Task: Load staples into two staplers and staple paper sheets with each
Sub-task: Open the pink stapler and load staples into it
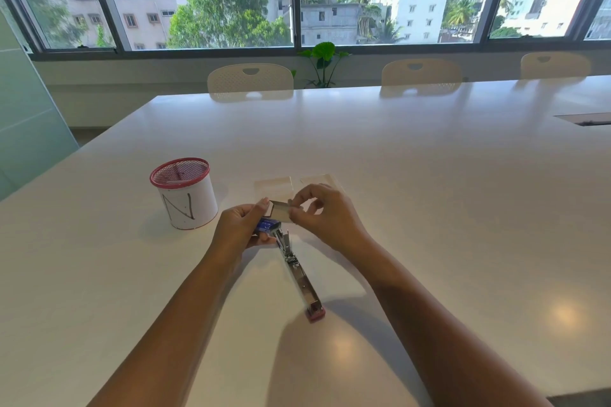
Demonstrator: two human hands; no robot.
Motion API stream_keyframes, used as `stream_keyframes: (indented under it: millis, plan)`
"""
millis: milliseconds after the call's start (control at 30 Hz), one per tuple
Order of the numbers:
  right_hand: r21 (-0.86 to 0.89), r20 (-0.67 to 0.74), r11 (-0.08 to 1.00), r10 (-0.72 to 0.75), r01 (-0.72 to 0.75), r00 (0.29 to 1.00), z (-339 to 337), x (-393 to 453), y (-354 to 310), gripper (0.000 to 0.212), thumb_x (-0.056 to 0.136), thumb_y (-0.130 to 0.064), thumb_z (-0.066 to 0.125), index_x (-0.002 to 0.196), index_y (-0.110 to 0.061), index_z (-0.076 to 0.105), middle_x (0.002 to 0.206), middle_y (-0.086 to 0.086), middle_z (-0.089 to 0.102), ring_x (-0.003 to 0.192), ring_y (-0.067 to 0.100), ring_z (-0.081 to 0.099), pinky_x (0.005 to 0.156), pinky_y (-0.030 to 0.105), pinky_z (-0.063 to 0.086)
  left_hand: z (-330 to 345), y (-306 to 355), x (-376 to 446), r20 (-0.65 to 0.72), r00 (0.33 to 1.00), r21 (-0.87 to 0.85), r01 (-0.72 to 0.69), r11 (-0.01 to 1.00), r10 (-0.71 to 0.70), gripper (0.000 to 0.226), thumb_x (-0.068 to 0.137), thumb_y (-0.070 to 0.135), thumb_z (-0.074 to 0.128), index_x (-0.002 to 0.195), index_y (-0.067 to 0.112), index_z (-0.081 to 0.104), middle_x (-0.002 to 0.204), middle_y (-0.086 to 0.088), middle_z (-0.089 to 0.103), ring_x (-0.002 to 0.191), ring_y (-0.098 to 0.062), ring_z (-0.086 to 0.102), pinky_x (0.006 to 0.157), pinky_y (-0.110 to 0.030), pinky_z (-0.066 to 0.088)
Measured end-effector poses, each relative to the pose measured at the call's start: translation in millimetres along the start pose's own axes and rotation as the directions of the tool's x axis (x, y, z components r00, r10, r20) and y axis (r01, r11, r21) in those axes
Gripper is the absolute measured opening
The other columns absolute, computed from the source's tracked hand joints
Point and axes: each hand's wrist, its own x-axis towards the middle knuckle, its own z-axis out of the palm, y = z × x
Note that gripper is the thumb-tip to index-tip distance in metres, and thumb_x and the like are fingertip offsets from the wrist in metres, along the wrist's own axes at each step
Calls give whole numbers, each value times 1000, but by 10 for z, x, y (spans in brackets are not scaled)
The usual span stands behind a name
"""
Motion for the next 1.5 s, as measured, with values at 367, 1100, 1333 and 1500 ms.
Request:
stream_keyframes:
  millis: [367,1100,1333,1500]
  plan:
    - [411,8,904,127,-119,992,-56,34,-15,12,81,-12,69,76,-17,59,82,2,69,58,1,57,52,8,42,19,42,-35,31,998,-136,54,989,-50,19,89,23,53,84,7,61,62,-5,68,38,-9,58,44,-20,54]
    - [686,258,595,337,-417,905,-5,43,77,26,80,-12,68,105,-6,61,89,4,64,75,9,63,70,15,55,-31,46,20,-27,999,-282,30,959,-39,30,89,34,50,79,8,63,54,-1,63,40,-8,51,42,-15,44]
    - [765,411,397,304,-507,859,5,66,89,29,72,-20,69,94,-3,62,68,1,58,56,6,59,62,15,54,-91,46,50,-130,990,-382,0,924,-54,35,99,26,33,92,5,61,78,-8,56,62,-13,49,56,-22,41]
    - [731,468,391,308,-559,828,14,67,90,42,63,-22,72,98,-2,62,64,-1,61,54,6,59,62,16,56,-65,59,24,-111,993,-378,-17,926,-27,36,99,24,31,91,6,61,77,-8,58,61,-13,50,51,-18,44]
